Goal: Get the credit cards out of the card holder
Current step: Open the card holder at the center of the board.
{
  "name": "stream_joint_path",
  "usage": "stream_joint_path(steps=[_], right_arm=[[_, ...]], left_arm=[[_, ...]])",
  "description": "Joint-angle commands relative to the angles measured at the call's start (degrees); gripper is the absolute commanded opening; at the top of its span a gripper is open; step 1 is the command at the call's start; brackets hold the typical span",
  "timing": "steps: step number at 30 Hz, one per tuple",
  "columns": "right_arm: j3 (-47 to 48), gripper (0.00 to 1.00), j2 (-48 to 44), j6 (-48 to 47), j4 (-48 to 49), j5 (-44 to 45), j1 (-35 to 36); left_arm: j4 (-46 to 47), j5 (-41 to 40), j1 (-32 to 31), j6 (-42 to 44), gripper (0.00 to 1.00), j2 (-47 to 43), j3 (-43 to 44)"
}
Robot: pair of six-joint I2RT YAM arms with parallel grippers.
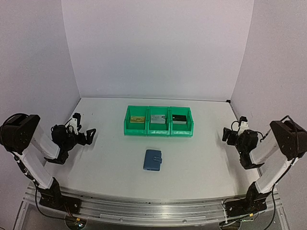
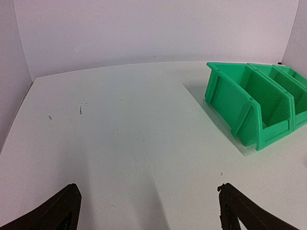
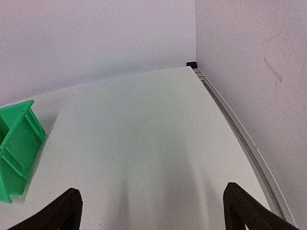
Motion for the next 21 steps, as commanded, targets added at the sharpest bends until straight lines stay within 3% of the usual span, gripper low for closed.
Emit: stream_joint_path(steps=[1,3,5,9,11,15,17,21], right_arm=[[0.48,0.98,-3.78,1.74,-0.08,4.94,-0.09],[1.21,0.98,-8.31,3.07,-5.2,8.21,-0.09],[3.04,0.98,-14.05,4.45,-12.6,10.42,-0.09],[8.88,0.98,-25.82,10.75,-30.64,8.11,-0.09],[12.66,0.98,-28.37,14.47,-41.74,6.03,-0.09],[23.5,0.98,-29.13,21.48,-63.46,-2.96,0.09],[29.23,0.98,-27.87,24.39,-72.23,-5.63,2.12],[40.41,0.98,-23.3,28.62,-89.31,-0.48,15.11]], left_arm=[[0.64,-0.31,0.3,-0.67,1.0,0.54,1.39],[1.51,-0.7,0.32,-0.72,1.0,0.2,1.01],[-4.11,-0.09,0.29,-0.51,1.0,-3.5,3.46],[-43.19,9.17,-0.08,-4.48,1.0,-10.54,21.06],[-53.14,8.51,-1.13,-10.23,1.0,-11.78,27.28],[-60.97,10.62,-5.14,-14.74,1.0,-16.77,29.96],[-66.76,7.9,-9.87,-16.12,1.0,-17.16,32.71],[-80.23,12.21,-17.87,-20.21,1.0,-11.79,39.3]])
